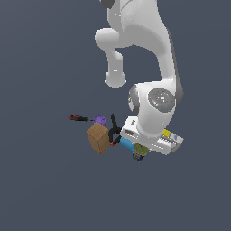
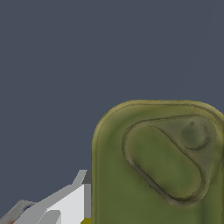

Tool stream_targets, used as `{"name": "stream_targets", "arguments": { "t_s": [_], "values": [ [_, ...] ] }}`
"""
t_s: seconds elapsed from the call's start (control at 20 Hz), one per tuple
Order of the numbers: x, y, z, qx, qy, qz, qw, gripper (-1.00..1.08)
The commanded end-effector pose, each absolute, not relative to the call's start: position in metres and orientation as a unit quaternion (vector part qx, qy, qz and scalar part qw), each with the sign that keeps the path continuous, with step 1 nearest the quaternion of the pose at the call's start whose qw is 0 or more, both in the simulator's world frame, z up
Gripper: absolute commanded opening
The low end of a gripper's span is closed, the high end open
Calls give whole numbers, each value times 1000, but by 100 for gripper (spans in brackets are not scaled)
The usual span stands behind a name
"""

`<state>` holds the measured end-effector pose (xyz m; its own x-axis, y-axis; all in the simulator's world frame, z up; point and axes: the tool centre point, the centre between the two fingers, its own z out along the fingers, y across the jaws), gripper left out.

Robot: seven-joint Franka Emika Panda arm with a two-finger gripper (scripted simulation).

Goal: Pick up a designated object from a clutter of objects.

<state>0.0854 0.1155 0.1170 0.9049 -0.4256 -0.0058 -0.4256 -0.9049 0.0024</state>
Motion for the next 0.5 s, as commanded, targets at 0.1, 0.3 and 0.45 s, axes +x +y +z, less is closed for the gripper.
{"name": "stream_targets", "arguments": {
  "t_s": [0.1,0.3,0.45],
  "values": [
    [66,108,152,976,-218,-1,-1,-100],
    [48,101,182,976,-218,-1,-1,-100],
    [33,95,205,976,-218,-1,-1,-100]
  ]
}}
